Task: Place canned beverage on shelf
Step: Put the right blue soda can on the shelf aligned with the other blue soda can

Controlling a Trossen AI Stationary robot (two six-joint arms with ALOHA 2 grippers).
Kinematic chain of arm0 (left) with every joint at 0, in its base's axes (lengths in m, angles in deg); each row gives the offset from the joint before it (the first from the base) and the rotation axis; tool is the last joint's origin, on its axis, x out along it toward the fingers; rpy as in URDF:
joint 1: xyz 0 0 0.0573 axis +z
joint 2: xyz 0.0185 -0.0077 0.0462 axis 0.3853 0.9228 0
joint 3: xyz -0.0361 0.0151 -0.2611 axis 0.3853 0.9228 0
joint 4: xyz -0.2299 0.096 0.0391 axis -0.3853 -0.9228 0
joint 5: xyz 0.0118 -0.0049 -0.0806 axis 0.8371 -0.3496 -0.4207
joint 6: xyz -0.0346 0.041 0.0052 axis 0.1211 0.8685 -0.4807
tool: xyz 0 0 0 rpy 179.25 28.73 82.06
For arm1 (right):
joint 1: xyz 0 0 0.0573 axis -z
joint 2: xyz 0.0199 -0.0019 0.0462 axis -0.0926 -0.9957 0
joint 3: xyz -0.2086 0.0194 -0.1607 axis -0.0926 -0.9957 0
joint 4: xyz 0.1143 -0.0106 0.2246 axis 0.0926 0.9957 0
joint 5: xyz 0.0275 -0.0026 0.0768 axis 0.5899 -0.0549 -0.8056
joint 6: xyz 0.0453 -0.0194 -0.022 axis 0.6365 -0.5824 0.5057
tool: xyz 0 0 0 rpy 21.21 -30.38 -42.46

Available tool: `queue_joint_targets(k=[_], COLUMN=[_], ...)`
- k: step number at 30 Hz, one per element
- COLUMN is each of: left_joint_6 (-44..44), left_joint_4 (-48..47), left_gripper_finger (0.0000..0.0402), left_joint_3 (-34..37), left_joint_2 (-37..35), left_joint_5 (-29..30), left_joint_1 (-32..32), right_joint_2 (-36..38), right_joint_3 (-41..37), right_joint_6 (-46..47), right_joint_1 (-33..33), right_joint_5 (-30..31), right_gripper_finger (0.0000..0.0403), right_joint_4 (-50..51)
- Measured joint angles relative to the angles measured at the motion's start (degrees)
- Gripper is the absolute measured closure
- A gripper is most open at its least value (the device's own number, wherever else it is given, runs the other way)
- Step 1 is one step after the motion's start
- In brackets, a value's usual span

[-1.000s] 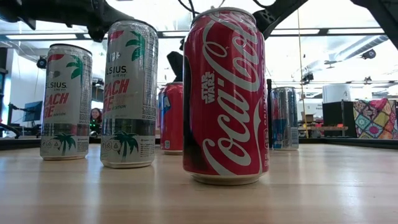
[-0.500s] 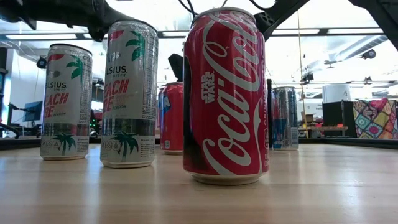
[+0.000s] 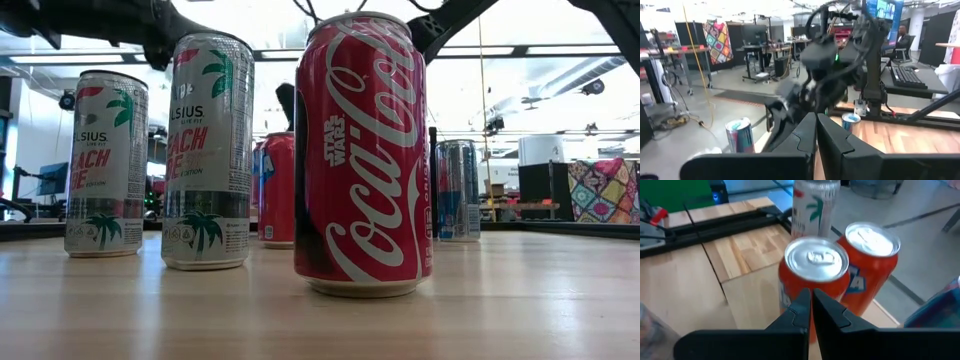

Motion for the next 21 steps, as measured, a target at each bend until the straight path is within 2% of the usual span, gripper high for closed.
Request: queue_joint_targets(k=[8,14,21], left_joint_6=[-7.1,-10.4,-14.1], left_joint_4=[-2.5,-3.0,0.1], left_gripper_finger=[0.0402,0.0402,0.0402], left_joint_3=[0.0,0.0,0.0], left_joint_2=[0.6,2.7,6.0], left_joint_5=[-0.1,-0.1,-0.1], left_joint_1=[0.0,-0.3,-4.1], right_joint_2=[5.1,10.9,16.4], right_joint_3=[0.0,0.0,0.0], right_joint_6=[-1.4,-1.9,-2.8], right_joint_1=[-1.4,-3.4,-5.7], right_joint_5=[-0.4,-0.4,-0.4], right_gripper_finger=[0.0394,0.0394,0.0394], right_joint_4=[3.1,10.0,14.6])
